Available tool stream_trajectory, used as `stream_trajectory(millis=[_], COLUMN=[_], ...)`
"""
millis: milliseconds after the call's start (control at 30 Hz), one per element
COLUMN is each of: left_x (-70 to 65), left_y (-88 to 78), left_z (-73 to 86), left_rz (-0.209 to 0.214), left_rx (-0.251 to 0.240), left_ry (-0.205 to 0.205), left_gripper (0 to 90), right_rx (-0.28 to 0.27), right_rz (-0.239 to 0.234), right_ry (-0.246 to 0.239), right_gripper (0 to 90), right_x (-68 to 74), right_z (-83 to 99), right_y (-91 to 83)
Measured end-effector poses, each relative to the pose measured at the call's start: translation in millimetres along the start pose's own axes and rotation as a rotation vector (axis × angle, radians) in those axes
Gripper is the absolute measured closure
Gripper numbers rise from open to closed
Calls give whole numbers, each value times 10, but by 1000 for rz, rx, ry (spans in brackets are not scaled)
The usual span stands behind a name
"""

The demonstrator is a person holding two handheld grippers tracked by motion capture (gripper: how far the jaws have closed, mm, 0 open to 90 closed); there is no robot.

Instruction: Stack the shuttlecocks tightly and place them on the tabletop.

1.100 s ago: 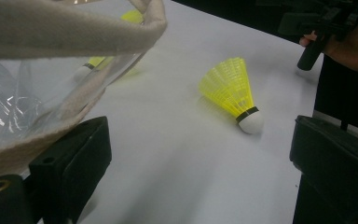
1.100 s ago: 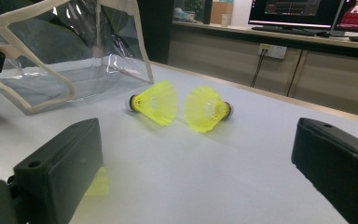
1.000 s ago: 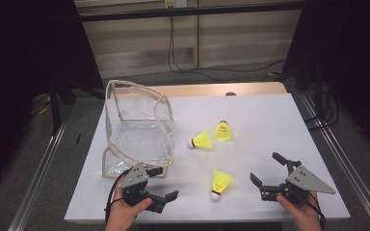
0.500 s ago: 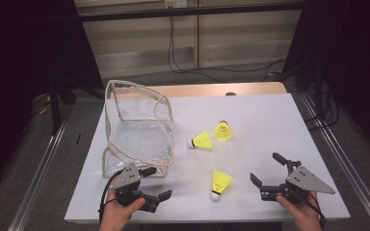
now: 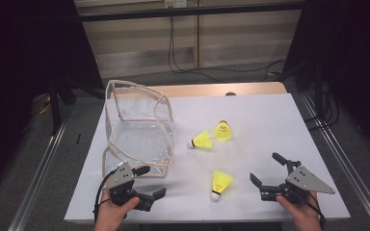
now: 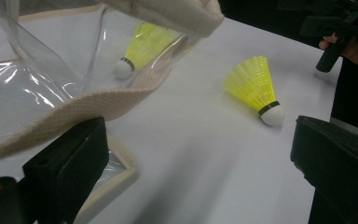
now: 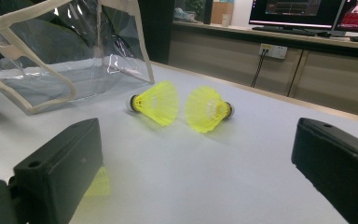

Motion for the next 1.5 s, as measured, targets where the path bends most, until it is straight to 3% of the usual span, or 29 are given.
stream_trajectory(millis=[600, 800, 1500], left_x=[166, 251, 518], left_y=[-94, -124, -234], left_z=[-6, 32, 73], left_rz=[-36, -54, -145], left_rx=[-20, -7, -7], left_ry=[-17, -16, -48], left_gripper=[36, 36, 36], right_rx=[1, -2, 5], right_rz=[-5, -5, -9], right_ry=[-1, 1, -4], right_gripper=[13, 13, 12], right_x=[5, 10, 12], right_z=[0, -2, -6], right_y=[0, 6, 13])
Point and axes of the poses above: each handheld gripper's, and its own axes: y roughly forward along the jaws, z roughly out of its underside, x roughly to its left, the point moved 10 cm from there along y, roughly forward along the jaws, and after that the axes turned 11 degrees about -y, right-handed, at the moved point
